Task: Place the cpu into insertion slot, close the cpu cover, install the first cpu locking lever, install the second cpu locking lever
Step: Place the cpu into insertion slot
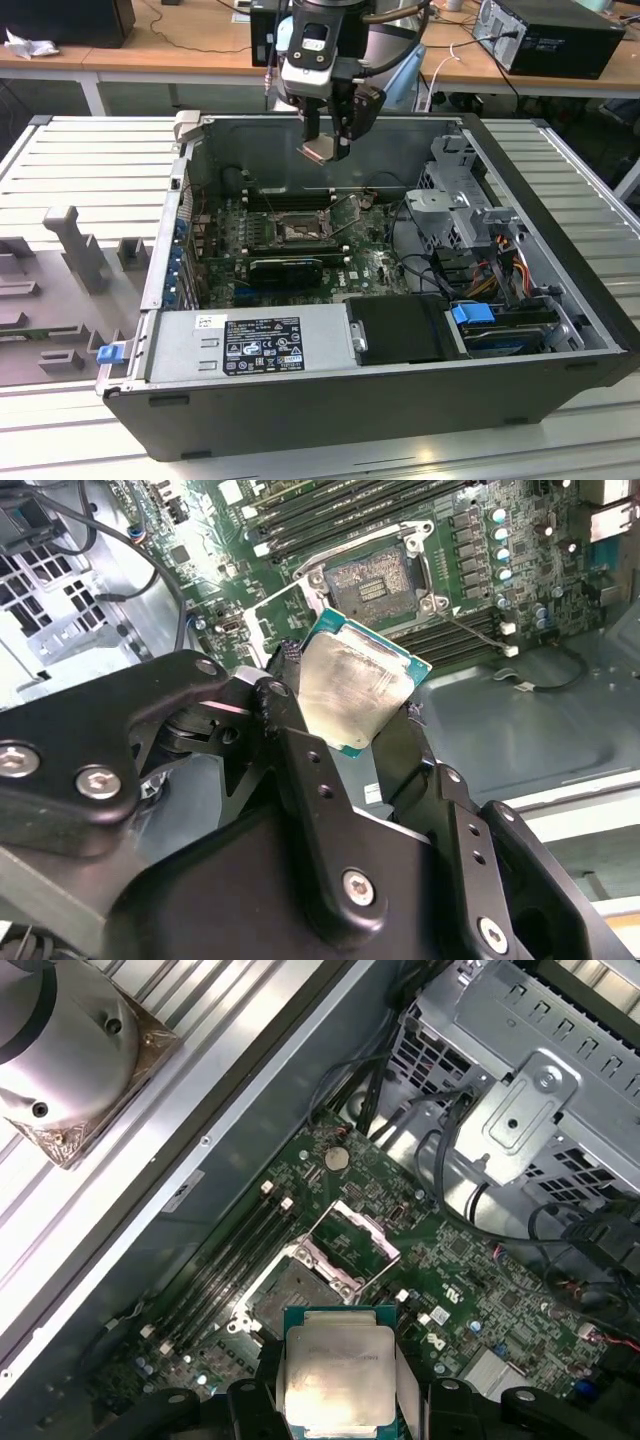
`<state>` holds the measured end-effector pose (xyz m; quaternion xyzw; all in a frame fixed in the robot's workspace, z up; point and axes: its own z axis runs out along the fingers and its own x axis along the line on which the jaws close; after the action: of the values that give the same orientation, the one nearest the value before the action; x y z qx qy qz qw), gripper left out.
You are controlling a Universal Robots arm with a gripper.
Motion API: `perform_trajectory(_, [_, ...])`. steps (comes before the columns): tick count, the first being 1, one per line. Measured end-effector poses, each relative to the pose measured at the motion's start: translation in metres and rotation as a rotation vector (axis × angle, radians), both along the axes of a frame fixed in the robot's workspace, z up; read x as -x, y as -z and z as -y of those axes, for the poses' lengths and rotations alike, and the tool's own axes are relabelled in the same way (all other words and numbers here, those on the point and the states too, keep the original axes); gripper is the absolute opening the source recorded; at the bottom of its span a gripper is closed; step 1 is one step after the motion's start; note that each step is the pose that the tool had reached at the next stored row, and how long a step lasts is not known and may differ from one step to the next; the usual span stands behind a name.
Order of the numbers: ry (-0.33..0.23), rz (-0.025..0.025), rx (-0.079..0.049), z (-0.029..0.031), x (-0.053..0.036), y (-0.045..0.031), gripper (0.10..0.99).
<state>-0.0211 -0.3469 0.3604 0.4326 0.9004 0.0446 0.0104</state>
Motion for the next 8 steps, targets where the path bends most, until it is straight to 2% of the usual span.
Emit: perform_trajectory(8, [0.037, 0.0, 0.0, 0.0, 0.0, 0.0001, 0.529])
